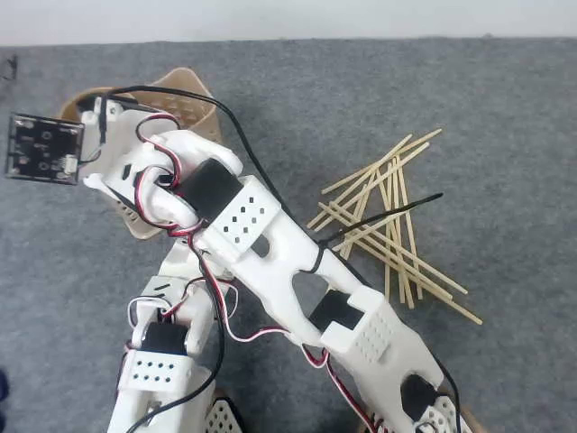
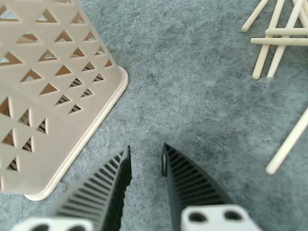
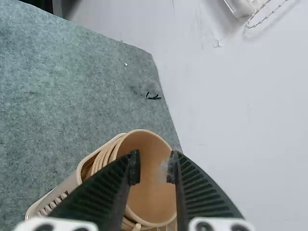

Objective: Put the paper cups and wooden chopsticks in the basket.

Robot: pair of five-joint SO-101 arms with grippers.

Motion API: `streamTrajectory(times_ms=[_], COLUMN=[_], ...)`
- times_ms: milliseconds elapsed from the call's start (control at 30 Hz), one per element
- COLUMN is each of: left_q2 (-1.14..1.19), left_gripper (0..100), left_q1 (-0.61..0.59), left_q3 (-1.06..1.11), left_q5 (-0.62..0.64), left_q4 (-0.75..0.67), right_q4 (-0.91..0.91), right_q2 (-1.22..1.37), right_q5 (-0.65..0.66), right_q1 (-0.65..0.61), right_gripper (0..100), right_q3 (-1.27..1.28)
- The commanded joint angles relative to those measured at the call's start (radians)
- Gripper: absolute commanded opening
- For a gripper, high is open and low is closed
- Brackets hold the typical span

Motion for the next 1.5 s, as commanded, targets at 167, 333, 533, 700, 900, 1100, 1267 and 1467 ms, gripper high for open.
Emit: streamTrajectory(times_ms=[167,333,533,700,900,1100,1267,1467], left_q2=[-0.014,-0.014,-0.014,-0.014,-0.014,-0.014,-0.014,-0.014], left_gripper=[9,9,9,9,9,9,9,9], left_q1=[0.003,0.000,-0.002,-0.002,-0.031,-0.029,-0.029,-0.029], left_q3=[-0.008,-0.008,-0.008,-0.008,-0.008,-0.008,-0.008,-0.008], left_q5=[-0.006,-0.006,-0.006,-0.006,-0.005,-0.005,-0.005,-0.005], left_q4=[-0.026,-0.026,-0.026,-0.026,-0.023,-0.026,-0.026,-0.026], right_q4=[0.177,0.401,0.610,0.771,0.763,0.760,0.720,0.533], right_q2=[-0.202,-0.317,-0.446,-0.496,-0.542,-0.549,-0.549,-0.550], right_q5=[-0.014,-0.014,-0.157,-0.190,-0.264,-0.207,-0.114,-0.041], right_q1=[0.074,0.122,0.306,0.509,0.728,0.727,0.667,0.716], right_gripper=[11.2,11.2,11.6,11.3,11.2,11.2,11.2,11.7], right_q3=[-0.064,-0.064,-0.064,-0.049,0.241,0.594,0.801,1.112])
